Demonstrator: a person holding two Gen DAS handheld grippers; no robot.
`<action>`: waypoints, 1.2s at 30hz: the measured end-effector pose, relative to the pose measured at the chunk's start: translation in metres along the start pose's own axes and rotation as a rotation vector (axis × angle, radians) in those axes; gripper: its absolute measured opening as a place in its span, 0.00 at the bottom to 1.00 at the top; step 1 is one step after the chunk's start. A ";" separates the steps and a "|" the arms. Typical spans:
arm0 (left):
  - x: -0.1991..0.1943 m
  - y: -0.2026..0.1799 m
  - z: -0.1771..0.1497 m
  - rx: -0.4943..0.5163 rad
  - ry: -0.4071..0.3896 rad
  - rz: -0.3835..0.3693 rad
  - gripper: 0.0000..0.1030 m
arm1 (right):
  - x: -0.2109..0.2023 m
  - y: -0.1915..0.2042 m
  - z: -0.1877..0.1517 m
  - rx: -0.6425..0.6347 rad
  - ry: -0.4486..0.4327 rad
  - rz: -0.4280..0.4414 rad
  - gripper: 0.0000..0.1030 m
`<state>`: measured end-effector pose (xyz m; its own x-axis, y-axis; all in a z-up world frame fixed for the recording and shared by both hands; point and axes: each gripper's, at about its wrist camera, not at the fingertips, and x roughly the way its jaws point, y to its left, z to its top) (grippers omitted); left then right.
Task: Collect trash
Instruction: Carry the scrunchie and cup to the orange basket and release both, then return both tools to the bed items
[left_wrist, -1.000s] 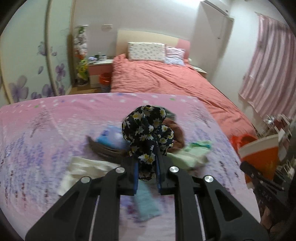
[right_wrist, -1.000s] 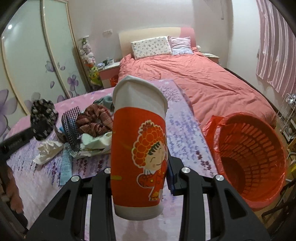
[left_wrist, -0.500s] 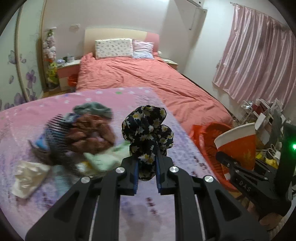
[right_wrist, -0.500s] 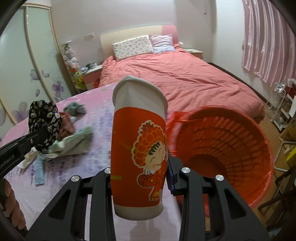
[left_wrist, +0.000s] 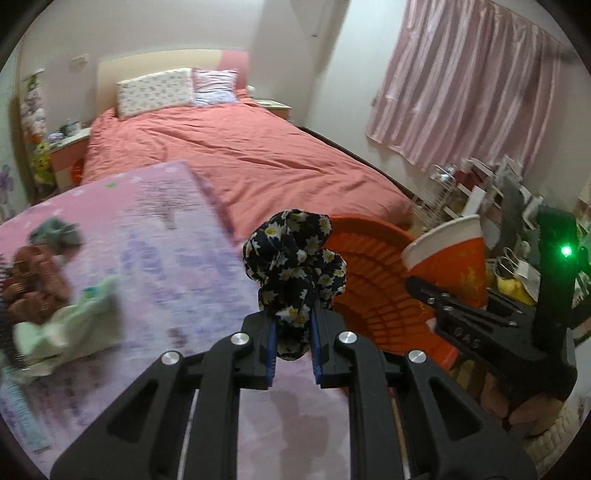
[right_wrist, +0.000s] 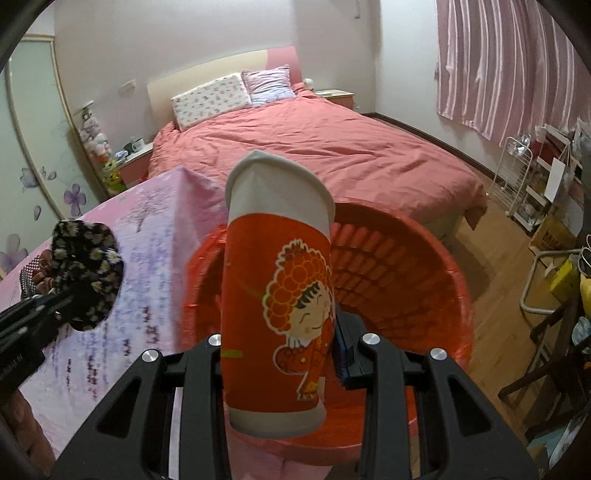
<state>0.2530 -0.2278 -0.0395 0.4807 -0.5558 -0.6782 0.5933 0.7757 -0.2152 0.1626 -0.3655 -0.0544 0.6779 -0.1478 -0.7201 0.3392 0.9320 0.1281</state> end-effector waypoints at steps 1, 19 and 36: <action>0.006 -0.006 0.001 0.008 0.007 -0.011 0.15 | 0.002 -0.001 0.002 0.004 0.002 -0.002 0.32; 0.088 -0.040 0.003 0.060 0.123 -0.019 0.47 | 0.019 -0.041 0.010 0.053 0.018 -0.006 0.51; -0.054 0.114 -0.035 -0.081 0.017 0.345 0.56 | 0.007 0.088 -0.004 -0.105 0.045 0.196 0.51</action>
<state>0.2721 -0.0984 -0.0521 0.6330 -0.2521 -0.7320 0.3438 0.9387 -0.0259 0.1947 -0.2827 -0.0513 0.6934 0.0524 -0.7187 0.1324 0.9711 0.1985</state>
